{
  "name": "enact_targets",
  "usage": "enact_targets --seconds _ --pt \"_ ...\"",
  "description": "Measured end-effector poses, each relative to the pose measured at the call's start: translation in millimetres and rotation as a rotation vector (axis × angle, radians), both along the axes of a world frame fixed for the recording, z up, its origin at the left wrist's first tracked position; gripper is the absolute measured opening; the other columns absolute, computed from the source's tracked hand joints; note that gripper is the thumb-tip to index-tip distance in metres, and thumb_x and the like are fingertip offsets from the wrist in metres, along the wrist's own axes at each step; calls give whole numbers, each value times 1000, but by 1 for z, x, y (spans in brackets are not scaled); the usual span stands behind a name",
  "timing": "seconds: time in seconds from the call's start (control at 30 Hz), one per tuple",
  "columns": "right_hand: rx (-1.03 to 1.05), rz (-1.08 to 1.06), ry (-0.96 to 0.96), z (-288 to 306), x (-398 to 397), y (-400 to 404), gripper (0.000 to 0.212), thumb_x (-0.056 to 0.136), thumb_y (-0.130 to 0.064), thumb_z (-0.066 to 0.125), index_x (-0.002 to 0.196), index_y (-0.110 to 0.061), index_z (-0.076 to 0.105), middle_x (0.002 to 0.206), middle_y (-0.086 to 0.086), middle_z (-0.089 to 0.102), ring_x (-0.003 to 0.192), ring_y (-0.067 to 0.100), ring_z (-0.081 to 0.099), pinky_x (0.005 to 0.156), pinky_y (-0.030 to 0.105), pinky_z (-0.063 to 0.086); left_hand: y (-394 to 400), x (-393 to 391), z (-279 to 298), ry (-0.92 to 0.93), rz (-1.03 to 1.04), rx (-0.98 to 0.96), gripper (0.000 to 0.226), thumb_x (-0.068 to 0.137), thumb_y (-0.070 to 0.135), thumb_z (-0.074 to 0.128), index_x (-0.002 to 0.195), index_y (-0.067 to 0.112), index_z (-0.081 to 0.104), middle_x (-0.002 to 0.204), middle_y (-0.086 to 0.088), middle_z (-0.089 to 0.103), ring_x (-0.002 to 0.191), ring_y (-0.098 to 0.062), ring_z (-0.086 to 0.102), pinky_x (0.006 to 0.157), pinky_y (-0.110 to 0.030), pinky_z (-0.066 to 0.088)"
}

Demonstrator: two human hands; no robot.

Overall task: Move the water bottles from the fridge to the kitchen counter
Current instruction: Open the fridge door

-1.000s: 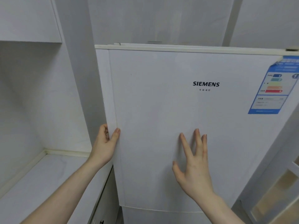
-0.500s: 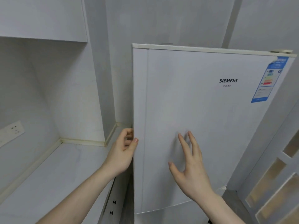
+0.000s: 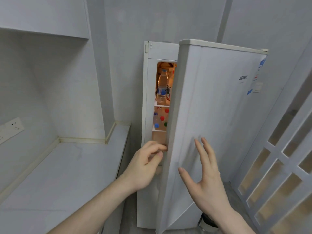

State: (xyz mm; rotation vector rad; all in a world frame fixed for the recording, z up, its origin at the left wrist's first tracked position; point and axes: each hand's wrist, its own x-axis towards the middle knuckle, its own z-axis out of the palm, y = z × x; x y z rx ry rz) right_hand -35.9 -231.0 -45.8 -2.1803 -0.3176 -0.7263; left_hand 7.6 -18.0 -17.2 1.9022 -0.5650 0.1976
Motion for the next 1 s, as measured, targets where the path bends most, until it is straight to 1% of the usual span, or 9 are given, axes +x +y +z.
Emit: enact_targets --seconds 0.1,0.2,0.3,0.37,0.43,0.57,0.7,0.9,1.0 --pt "11 -57 -48 1 -16 -8 94 89 -50 73 165 -44 19 172 -19 14 159 0 15 118 20 23 -9 -14 3 -38 -68 84 29 107 13 50 121 23 73 129 17 57 127 -2 54 103 -15 43" --pt "55 -91 -54 2 -28 -17 101 85 -52 77 166 -38 20 171 -17 18 158 3 20 121 9 20 -19 -25 8 -62 -176 174 32 106 12 50 125 26 72 130 19 55 130 -2 51 104 -10 38" --pt "84 -130 -81 -1 -40 -31 102 85 -52 80 166 -34 21 170 -15 23 157 6 25 124 29 34 -28 -31 12 -48 -298 217 35 105 10 51 124 31 72 131 21 55 135 -4 48 108 -10 35" --pt "86 -165 -124 -4 -52 -42 101 85 -42 84 166 -31 24 169 -13 27 156 9 29 120 47 41 -34 -34 11 -38 -336 209 38 104 7 50 121 33 73 132 22 58 136 -2 48 109 -12 35" --pt "93 -193 -156 -7 -64 -53 100 81 -30 81 165 -30 27 168 -12 31 154 13 35 118 54 43 -41 -35 8 -21 -323 194 42 101 2 50 117 33 74 130 23 62 132 0 51 108 -16 40" --pt "142 -208 -197 -13 -84 -70 83 88 -24 71 162 -20 35 164 -7 38 152 17 40 117 48 46 -53 -33 -2 32 -251 203 49 94 -3 51 110 37 74 125 24 63 125 1 55 107 -30 47" --pt "202 -241 -237 -19 -101 -84 68 98 -29 56 161 -15 37 162 -2 41 150 20 41 118 34 42 -66 -34 -7 9 -251 230 38 96 10 59 105 45 72 125 30 60 121 4 54 101 -26 47" --pt "192 -397 -257 -26 -118 -117 53 105 -25 47 156 -10 42 150 0 50 143 25 48 115 54 42 -84 -31 -11 -48 -269 295 32 96 17 64 107 47 68 127 32 56 119 10 51 94 -13 41" --pt "237 -484 -254 -25 -126 -132 52 106 -25 47 154 -6 42 140 0 52 133 18 52 113 49 44 -95 -25 -17 -97 -305 405 33 95 25 64 119 47 62 131 34 48 121 12 46 99 -15 39"
